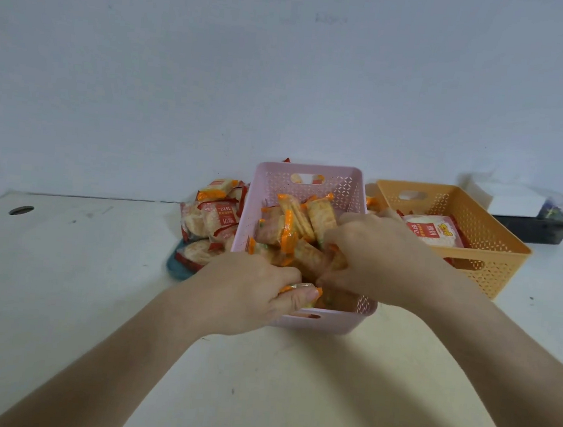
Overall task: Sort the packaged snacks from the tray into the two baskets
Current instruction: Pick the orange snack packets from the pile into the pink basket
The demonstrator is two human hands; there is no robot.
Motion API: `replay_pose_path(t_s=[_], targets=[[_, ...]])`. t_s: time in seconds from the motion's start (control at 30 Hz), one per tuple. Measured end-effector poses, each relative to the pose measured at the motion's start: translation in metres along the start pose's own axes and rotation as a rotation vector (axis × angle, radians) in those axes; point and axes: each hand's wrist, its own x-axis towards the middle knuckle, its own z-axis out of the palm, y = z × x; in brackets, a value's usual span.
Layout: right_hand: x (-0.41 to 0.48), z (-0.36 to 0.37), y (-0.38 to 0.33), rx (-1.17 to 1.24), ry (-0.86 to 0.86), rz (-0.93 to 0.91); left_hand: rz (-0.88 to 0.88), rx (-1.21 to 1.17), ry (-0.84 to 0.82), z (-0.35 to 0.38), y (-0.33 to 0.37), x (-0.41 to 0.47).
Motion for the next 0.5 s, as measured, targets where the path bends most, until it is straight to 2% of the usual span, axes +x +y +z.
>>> replay_pose_path(t_s=[0.13, 0.2, 0.33, 0.43, 0.5], targets=[[-0.015, 0.002, -0.007, 0.029, -0.005, -0.025, 0.009, -0.015, -0.052, -0.003, 0.005, 0.002], [-0.022, 0.009, -0.014, 0.111, -0.012, -0.015, 0.002, -0.113, -0.124, -0.011, 0.007, 0.004], [-0.026, 0.025, -0.023, 0.170, 0.134, 0.031, -0.047, -0.339, -0.353, -0.032, -0.004, 0.021], [-0.025, 0.033, -0.021, 0.189, 0.157, 0.021, -0.163, -0.514, -0.403, -0.039, -0.018, 0.033], [-0.024, 0.038, -0.022, 0.207, 0.167, -0.029, -0.100, -0.368, -0.404, -0.040, -0.020, 0.040]])
